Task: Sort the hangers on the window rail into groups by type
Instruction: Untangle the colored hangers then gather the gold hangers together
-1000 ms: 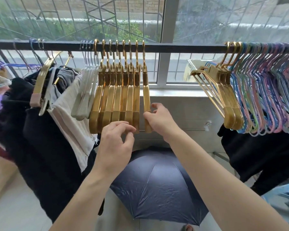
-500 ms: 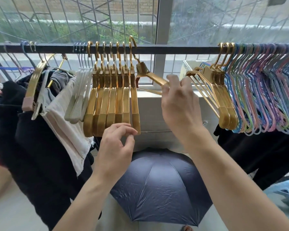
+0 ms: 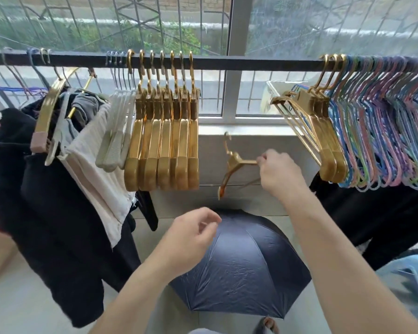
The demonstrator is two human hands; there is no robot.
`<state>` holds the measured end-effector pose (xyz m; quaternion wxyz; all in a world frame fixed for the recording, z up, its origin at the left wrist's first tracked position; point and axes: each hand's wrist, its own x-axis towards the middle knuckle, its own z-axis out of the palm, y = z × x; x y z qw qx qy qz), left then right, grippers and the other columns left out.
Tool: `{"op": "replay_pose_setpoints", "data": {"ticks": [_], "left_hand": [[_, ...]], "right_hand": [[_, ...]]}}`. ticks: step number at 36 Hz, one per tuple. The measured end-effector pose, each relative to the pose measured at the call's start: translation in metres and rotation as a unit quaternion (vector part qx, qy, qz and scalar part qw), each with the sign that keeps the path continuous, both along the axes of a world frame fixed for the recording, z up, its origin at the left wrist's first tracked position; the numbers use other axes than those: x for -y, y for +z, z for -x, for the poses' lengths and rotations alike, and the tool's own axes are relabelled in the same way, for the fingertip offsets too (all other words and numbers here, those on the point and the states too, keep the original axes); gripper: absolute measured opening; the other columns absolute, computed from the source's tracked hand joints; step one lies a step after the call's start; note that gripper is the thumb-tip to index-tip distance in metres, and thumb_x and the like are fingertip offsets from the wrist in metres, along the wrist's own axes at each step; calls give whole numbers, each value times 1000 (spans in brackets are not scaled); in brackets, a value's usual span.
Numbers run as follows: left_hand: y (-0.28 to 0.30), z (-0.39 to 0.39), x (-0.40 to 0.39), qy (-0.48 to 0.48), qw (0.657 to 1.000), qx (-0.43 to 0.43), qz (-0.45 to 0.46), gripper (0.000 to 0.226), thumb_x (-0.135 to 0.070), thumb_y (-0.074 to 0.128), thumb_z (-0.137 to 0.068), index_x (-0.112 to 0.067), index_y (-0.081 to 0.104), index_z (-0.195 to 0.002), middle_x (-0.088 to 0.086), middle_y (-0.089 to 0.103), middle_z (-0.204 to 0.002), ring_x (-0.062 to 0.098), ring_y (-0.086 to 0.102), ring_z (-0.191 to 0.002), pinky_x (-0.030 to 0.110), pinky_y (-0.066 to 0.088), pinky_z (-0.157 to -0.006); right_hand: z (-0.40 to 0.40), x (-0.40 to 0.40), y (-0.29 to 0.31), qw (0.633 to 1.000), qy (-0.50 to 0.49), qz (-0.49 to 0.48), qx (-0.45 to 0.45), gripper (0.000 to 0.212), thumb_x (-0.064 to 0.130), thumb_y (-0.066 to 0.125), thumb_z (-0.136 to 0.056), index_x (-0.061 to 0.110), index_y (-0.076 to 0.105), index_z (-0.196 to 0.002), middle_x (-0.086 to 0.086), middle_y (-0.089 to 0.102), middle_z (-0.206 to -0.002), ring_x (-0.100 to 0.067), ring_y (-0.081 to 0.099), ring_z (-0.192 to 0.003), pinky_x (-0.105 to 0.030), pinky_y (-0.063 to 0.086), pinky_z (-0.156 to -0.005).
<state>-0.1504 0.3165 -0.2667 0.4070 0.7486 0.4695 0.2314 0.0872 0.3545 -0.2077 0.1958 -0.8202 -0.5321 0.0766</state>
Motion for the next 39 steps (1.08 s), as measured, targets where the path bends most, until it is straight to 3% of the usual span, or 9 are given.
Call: {"op": "replay_pose_setpoints", "data": {"ticks": [5, 12, 15, 18, 20, 29, 33, 36, 39], "left_hand": [[-65, -1, -8, -103, 954, -233, 161, 37, -47, 47, -104, -28, 56, -135, -4, 63, -131, 16, 59, -115, 36, 50, -98], [-160, 41, -21, 81, 955, -226, 172, 90, -61, 65, -90, -17, 29, -160, 13, 41, -156, 34, 40, -145, 48, 36, -118], [-172, 63, -15, 49, 948, -237, 207, 85, -64, 69, -82, -26, 42, -153, 3, 55, -144, 26, 52, -134, 43, 44, -111], [-178, 83, -11, 40, 951, -221, 212, 31, -49, 63, -83, -25, 69, -102, -3, 73, -96, 19, 68, -95, 42, 56, -92], [-178, 96, -15, 60, 947, -225, 223, 26, -41, 57, -90, -17, 68, -85, 3, 73, -81, 24, 71, -81, 46, 61, -83], [-133, 116, -19, 59, 943, -122, 303, 37, -34, 60, -103, 3, 68, -99, 5, 68, -70, 18, 66, -64, 32, 61, -66], [-111, 100, -15, 86, 949, -94, 289, 32, -30, 62, -102, -1, 63, -88, 9, 65, -70, 24, 70, -64, 41, 65, -76], [-96, 80, -9, 86, 952, -106, 273, 26, -29, 63, -98, -8, 55, -87, 5, 67, -69, 26, 74, -64, 42, 63, -79], [-82, 51, 1, 74, 954, -136, 257, 21, -29, 61, -98, -9, 57, -95, 8, 75, -75, 24, 76, -65, 36, 58, -77]], "right_hand": [[-7, 28, -50, 983, 18, 160, -84, 17, 16, 44, -104, 11, 58, -111, -12, 66, -103, -29, 65, -78, -34, 54, -70], [-29, 72, -79, 913, 10, 226, -339, 34, 35, 44, -109, 10, 66, -107, -9, 54, -59, -25, 57, -52, -51, 63, -74], [-38, 83, -92, 871, 19, 208, -445, 35, 32, 46, -109, 3, 67, -113, -7, 54, -64, -21, 57, -56, -43, 62, -66], [-48, 91, -102, 830, 41, 185, -525, 33, 28, 48, -109, 4, 69, -117, -5, 57, -70, -23, 61, -64, -41, 57, -67], [-54, 95, -109, 812, 50, 174, -554, 31, 26, 50, -107, 7, 72, -117, -5, 60, -75, -26, 63, -70, -40, 57, -70], [-74, 86, -162, 697, -165, 17, -697, 25, 21, 53, -106, 2, 67, -114, -13, 63, -93, -19, 61, -74, -32, 56, -74], [-53, 85, -184, 754, -287, 29, -590, 20, 6, 46, -106, 0, 54, -124, -20, 56, -109, -34, 64, -94, -40, 57, -73], [-18, 90, -188, 800, -234, 136, -536, 12, 8, 48, -103, 5, 57, -111, -14, 59, -97, -27, 67, -77, -34, 58, -60], [19, 96, -177, 789, -142, 206, -562, 25, 17, 51, -104, 4, 56, -124, -14, 66, -103, -26, 71, -81, -37, 60, -74]]}}
